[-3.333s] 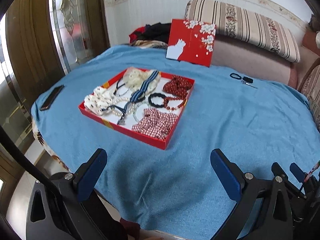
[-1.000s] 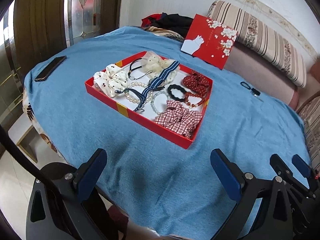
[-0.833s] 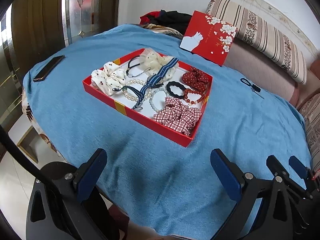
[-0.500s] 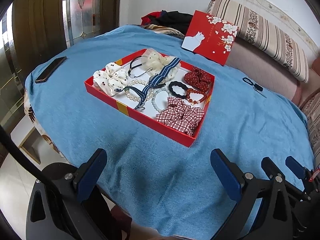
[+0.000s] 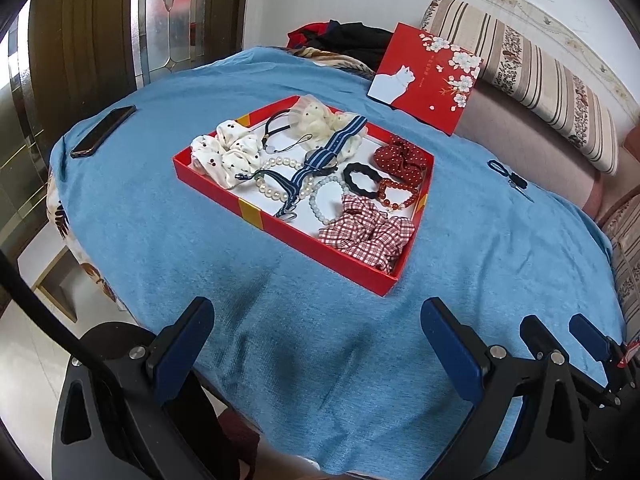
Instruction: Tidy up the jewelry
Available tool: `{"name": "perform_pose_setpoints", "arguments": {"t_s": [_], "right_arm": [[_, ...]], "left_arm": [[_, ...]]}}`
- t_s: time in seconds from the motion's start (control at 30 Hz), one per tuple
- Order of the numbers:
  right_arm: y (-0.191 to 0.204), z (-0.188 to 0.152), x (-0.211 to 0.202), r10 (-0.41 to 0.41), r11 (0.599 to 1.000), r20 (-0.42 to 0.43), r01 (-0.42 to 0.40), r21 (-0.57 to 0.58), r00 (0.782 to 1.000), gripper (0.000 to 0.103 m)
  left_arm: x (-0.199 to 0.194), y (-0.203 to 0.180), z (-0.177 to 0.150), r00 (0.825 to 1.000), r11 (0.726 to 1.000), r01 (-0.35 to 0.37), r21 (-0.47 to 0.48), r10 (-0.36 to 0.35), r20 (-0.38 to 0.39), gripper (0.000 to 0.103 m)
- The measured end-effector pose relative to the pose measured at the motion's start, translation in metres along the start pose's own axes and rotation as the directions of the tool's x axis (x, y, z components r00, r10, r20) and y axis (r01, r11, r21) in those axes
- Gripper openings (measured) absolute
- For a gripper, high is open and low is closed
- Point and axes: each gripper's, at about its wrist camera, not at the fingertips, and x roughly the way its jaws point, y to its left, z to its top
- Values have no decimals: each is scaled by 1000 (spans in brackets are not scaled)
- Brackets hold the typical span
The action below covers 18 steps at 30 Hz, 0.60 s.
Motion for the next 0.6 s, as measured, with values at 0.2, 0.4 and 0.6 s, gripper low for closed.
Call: {"name": "perform_pose_setpoints", "arguments": {"t_s": [0.2,0.4,0.6], "right_arm": [[9,3,0,0,1000,0,0,-29,1000,74],[17,8,1,3,999,2,-3,-41,1000,74],[19,8,2,8,999,1,-8,-36,1000,74]], "left_arm": [[2,4,1,1000,1000,-8,-13,8,-2,103],[5,10,5,1000,999,-19,-35,19,-3,103],[6,20,9,1000,998,-22,-64,22,1,103]]}}
